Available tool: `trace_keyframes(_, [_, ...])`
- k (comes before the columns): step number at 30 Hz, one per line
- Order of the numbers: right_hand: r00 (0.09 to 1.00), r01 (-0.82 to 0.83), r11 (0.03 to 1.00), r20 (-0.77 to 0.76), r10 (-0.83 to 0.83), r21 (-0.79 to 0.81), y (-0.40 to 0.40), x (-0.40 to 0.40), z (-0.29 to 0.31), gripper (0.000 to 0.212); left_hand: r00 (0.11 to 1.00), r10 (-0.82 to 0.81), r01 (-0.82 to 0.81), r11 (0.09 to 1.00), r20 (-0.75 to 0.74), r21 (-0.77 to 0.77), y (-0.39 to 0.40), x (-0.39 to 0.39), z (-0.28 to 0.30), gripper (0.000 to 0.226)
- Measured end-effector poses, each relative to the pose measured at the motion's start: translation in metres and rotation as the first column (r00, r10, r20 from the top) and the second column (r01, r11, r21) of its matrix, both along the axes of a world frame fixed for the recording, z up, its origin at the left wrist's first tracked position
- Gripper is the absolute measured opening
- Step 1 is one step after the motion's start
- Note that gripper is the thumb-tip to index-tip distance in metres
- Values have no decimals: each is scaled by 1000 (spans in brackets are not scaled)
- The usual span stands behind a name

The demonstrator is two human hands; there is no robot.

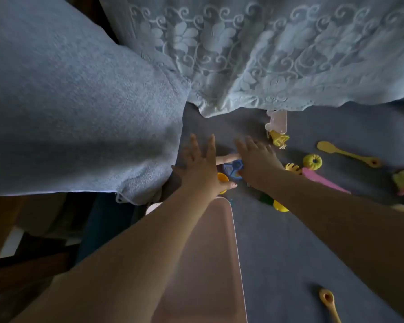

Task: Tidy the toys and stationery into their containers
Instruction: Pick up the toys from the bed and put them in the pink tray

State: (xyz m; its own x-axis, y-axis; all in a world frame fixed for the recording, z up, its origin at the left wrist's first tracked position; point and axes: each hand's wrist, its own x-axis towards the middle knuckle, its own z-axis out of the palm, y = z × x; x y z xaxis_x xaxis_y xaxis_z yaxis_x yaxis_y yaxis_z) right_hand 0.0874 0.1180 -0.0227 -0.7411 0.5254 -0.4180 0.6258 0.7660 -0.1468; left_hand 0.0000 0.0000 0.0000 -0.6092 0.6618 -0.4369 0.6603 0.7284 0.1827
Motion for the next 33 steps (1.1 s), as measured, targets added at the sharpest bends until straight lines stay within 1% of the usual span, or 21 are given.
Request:
trace_keyframes(1, [1000, -27, 1000, -10, 27, 4, -2, -3, -6, 81, 999, 46, -46, 999, 4, -17, 2, 2, -6, 133])
trace_keyframes(3, [998, -30, 999, -46, 31, 19, -5, -6, -14, 70, 993, 116, -115, 993, 23, -25, 3, 5, -21, 135])
trace_keyframes(5, [997, -31, 996, -62, 36, 84, -8, -8, -17, 55, 981, 155, -155, 988, 118, -9, 4, 7, -36, 132])
trace_keyframes(7, [997, -24, 990, -66, 34, 141, -10, -8, -23, 45, 970, 164, -172, 985, 178, 31, 5, 13, -46, 120])
trace_keyframes(8, [996, 13, 990, -85, -1, 140, -10, -8, -22, 43, 976, 156, -166, 985, 151, 53, 7, 14, -48, 112])
trace_keyframes(11, [990, 115, 993, -84, -111, 40, -16, -7, -25, 42, 994, 93, -99, 989, 63, 106, 8, 19, -49, 91])
trace_keyframes(14, [974, 203, 979, -100, -202, -1, -21, -6, -20, 41, 996, 85, -91, 966, 34, 243, 5, 15, -36, 71])
trace_keyframes(16, [940, 293, 954, -167, -298, -57, -27, -6, -11, 33, 995, 100, -88, 937, -17, 338, -3, 9, -22, 63])
trace_keyframes(18, [886, 361, 916, -243, -395, -173, -34, -4, 0, 28, 987, 117, -60, 900, -107, 432, -15, 5, -8, 54])
trace_keyframes(20, [843, 373, 872, -276, -461, -317, -47, -1, 16, 27, 971, 147, -39, 876, -189, 481, -35, 6, 4, 46])
trace_keyframes(21, [840, 353, 861, -281, -464, -366, -54, 3, 23, 25, 963, 142, -16, 878, -227, 479, -45, 8, 7, 43])
trace_keyframes(22, [857, 315, 866, -276, -435, -389, -63, 6, 29, 24, 961, 123, 6, 887, -249, 462, -57, 9, 12, 42])
trace_keyframes(23, [884, 264, 877, -263, -386, -401, -71, 11, 34, 25, 969, 109, -9, 911, -221, 411, -68, 11, 16, 43])
trace_keyframes(25, [936, 171, 889, -211, -281, -426, -89, 21, 42, 28, 988, 81, -45, 967, -133, 251, -90, 16, 20, 51])
trace_keyframes(27, [975, 67, 915, -168, -145, -398, -104, 35, 44, 30, 980, 36, -7, 989, -197, 146, -111, 25, 16, 54])
trace_keyframes(29, [982, -19, 951, -185, -41, -310, -114, 49, 40, 27, 958, 12, 20, 994, -287, 110, -126, 36, 12, 50])
trace_keyframes(30, [977, -12, 960, -208, -48, -278, -115, 54, 37, 23, 949, 8, 25, 995, -316, 100, -130, 40, 8, 46])
trace_keyframes(31, [970, 32, 966, -226, -92, -256, -116, 58, 34, 20, 944, 12, 17, 996, -331, 85, -134, 44, 6, 41])
trace_keyframes(33, [943, 168, 957, -244, -226, -236, -111, 61, 28, 18, 940, 30, -13, 998, -339, 54, -137, 47, 2, 38])
